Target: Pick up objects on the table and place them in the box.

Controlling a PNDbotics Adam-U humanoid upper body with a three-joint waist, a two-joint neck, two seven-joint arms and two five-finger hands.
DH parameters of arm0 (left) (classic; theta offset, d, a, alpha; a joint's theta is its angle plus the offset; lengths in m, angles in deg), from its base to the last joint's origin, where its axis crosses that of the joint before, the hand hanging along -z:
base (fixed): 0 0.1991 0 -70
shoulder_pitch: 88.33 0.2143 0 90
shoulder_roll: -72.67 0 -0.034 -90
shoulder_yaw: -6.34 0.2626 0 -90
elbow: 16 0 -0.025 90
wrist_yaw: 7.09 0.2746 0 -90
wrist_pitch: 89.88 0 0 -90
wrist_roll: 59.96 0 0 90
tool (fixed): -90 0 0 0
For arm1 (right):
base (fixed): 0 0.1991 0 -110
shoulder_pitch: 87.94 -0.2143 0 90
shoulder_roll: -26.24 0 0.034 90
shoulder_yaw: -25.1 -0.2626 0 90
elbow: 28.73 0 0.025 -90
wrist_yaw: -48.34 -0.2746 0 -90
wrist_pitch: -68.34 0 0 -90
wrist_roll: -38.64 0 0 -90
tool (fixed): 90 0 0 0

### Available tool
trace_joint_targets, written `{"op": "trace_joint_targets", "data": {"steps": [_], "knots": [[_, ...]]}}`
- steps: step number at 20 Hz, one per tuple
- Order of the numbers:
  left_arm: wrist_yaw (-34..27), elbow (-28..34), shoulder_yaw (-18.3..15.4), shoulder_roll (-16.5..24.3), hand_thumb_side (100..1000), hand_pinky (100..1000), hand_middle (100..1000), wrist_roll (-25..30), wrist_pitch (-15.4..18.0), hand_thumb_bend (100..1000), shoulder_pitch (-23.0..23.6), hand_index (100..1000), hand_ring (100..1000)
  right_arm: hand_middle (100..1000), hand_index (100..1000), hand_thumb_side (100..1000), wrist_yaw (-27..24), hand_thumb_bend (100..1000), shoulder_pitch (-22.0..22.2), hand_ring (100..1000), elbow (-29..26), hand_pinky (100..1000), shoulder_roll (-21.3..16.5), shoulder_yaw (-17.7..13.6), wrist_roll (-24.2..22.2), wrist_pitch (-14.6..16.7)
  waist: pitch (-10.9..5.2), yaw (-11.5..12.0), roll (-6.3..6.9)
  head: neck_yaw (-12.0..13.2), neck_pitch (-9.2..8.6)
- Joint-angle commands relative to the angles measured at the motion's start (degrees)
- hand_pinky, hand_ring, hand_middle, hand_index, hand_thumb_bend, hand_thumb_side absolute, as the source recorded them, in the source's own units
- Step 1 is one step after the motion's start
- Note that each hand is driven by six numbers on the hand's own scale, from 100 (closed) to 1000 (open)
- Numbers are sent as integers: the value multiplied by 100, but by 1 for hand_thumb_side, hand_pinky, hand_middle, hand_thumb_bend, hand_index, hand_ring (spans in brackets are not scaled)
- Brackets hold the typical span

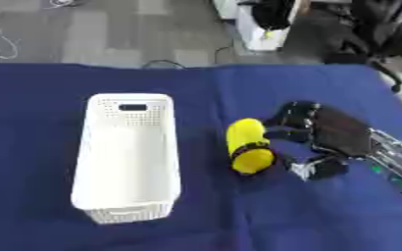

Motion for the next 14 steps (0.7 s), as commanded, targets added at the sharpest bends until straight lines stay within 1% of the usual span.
{"op": "trace_joint_targets", "data": {"steps": [1,4,6,7,9,12,14], "knots": [[-7,90,-28,55,813,795,697,7,-1,100,-3,804,545,757,807,943,-27,100,14,669,-24,676,-135,-78,364,364,-128,-13,14,18,-76],[-7,90,-27,56,813,795,696,12,-1,100,-4,804,545,758,807,944,-38,100,38,669,-20,675,-128,-93,362,330,-128,-7,9,34,-58],[-7,90,-28,59,813,795,696,12,4,100,-13,804,544,758,807,945,-21,100,142,669,-91,674,-98,-130,377,317,-119,7,6,68,74],[-6,90,-28,61,813,795,695,14,7,100,-15,804,544,758,807,946,-6,100,183,669,-125,674,-87,-145,379,308,-113,17,6,96,172],[-3,90,-28,63,813,794,695,18,13,100,-15,804,543,758,808,948,22,100,231,669,-174,673,-73,-161,378,289,-95,31,7,131,290],[3,90,-23,65,813,794,694,27,25,100,-26,804,542,758,808,949,54,100,256,668,-220,671,-53,-175,377,260,-54,49,9,151,418],[11,90,-18,67,813,794,694,39,35,100,-31,804,542,758,808,949,76,100,243,670,-244,674,-49,-184,377,249,-15,58,9,161,472]]}}
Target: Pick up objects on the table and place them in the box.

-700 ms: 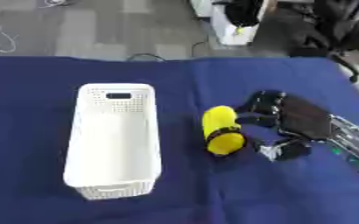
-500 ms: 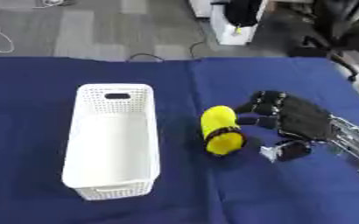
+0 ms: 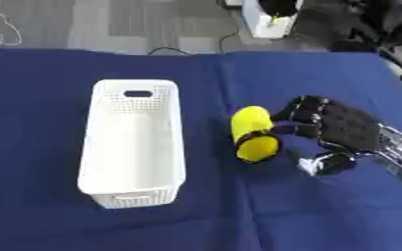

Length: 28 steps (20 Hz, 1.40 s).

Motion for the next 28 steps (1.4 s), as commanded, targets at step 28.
{"op": "trace_joint_targets", "data": {"steps": [28], "knots": [[104,90,69,52,815,793,689,195,81,100,-196,802,534,756,805,950,472,100,-102,668,-73,673,58,-192,408,119,507,426,-240,107,111]]}}
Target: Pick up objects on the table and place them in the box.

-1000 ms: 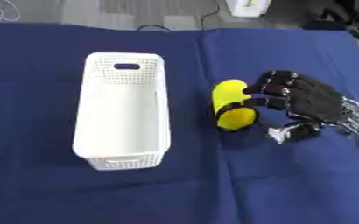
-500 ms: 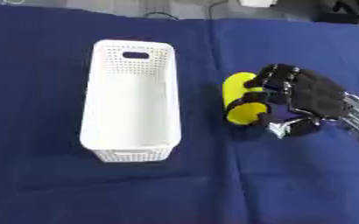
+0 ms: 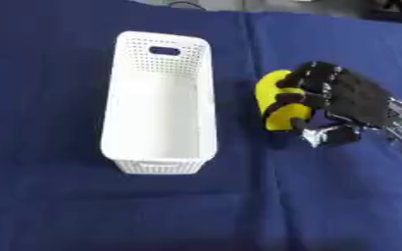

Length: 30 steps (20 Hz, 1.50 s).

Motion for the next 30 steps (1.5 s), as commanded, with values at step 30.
{"op": "trace_joint_targets", "data": {"steps": [30], "knots": [[84,91,-2,26,813,796,689,108,10,100,27,803,533,753,806,770,-145,187,45,675,-268,677,-238,-410,349,-178,95,-37,-19,105,-82]]}}
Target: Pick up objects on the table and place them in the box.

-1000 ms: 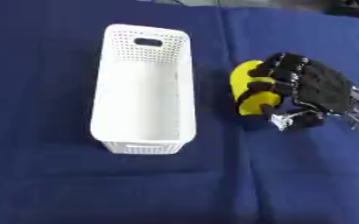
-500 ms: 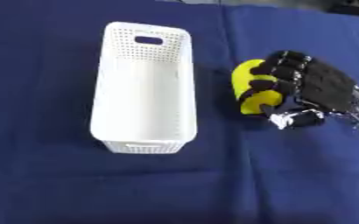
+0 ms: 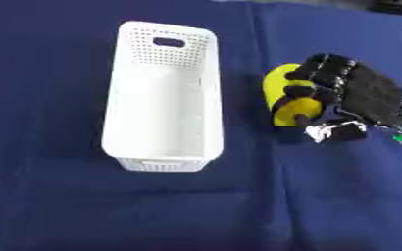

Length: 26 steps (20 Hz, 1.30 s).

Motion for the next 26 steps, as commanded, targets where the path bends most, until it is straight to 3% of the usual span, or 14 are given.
{"op": "trace_joint_targets", "data": {"steps": [1,13,26], "knots": [[40,91,-4,26,813,796,689,14,8,100,15,803,533,753,806,770,-84,190,8,675,-108,677,-235,-146,125,45,-91,-34,18,43,-58],[41,91,6,34,812,797,690,39,2,100,23,804,533,753,804,762,-127,209,62,677,-196,685,-316,-220,130,-10,-99,-42,-5,61,-76],[65,91,35,22,812,798,688,127,23,100,-31,804,531,734,786,625,-35,205,-24,648,-122,637,-149,-213,102,-120,120,135,-125,61,-139]]}}
